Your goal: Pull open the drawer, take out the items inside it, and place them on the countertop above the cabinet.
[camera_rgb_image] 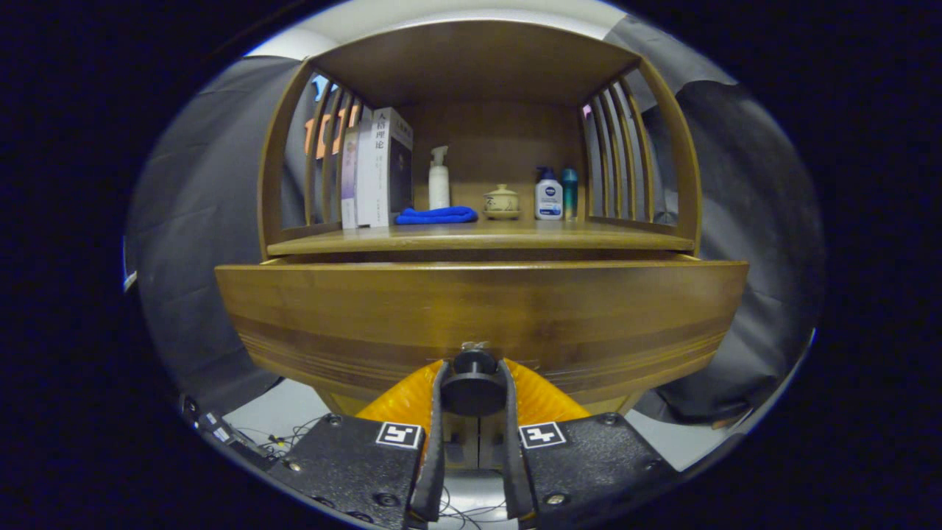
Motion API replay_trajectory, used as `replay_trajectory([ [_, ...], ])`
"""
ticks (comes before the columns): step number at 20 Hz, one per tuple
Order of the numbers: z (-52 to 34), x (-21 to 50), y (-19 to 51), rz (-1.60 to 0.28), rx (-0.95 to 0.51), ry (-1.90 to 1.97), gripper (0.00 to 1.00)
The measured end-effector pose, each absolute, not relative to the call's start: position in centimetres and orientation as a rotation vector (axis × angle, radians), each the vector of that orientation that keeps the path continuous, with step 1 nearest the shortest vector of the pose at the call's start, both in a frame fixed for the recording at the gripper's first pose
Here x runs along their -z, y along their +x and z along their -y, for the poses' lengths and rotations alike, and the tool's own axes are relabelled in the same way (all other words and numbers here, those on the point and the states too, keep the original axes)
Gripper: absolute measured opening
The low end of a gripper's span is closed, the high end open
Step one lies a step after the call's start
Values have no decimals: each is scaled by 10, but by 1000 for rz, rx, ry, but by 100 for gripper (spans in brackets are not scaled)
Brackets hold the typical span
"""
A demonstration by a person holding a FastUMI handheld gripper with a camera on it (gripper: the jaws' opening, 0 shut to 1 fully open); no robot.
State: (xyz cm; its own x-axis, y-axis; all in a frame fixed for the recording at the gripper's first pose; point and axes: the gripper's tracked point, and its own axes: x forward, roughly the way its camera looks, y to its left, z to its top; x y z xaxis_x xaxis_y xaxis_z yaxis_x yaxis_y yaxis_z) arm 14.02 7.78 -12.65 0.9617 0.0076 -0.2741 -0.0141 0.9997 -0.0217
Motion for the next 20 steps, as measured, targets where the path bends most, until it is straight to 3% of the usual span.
replay_trajectory([
  [20, -81, 130, 47, -282, -43, -3, 35],
])
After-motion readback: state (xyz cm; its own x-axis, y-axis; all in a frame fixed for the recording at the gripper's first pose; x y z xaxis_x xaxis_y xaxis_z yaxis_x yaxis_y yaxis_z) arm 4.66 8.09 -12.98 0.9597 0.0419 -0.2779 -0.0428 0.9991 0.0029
